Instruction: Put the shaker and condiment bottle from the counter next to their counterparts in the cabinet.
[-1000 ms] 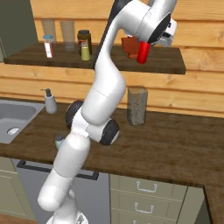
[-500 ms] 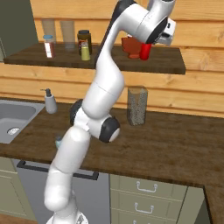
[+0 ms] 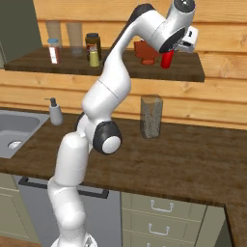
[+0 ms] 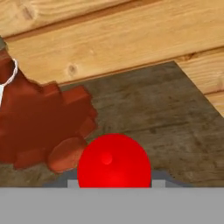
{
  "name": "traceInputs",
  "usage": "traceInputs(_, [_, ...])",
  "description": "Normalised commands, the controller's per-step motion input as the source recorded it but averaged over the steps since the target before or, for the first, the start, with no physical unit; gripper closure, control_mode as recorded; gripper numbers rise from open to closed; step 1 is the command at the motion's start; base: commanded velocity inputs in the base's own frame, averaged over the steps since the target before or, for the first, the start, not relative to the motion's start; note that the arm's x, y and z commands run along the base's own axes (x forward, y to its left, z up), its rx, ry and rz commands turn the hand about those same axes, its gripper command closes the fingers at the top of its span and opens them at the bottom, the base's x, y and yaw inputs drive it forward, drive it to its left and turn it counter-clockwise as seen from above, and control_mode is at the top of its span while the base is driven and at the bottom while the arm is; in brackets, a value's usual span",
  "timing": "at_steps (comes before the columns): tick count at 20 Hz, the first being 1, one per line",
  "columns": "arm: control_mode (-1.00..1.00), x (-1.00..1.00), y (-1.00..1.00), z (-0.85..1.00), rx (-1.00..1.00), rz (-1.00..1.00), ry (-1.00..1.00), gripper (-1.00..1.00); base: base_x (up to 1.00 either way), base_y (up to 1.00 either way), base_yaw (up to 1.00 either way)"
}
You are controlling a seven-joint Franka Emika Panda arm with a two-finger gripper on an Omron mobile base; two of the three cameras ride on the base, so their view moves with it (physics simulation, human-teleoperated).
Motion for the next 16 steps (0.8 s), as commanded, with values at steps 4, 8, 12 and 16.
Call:
traceInputs(4, [-1.0,0.61,-0.22,0.25,-0.07,0.0,0.22,1.0,0.0,0.0,0.0])
traceInputs(8, [-1.0,0.17,0.09,0.0,-0.12,0.0,0.1,1.0,0.0,0.0,0.0])
traceInputs(12, [-1.0,0.33,0.0,0.0,-0.07,0.0,0.28,1.0,0.0,0.0,0.0])
traceInputs(16, [-1.0,0.31,0.0,0.0,-0.01,0.0,0.29,1.0,0.0,0.0,0.0])
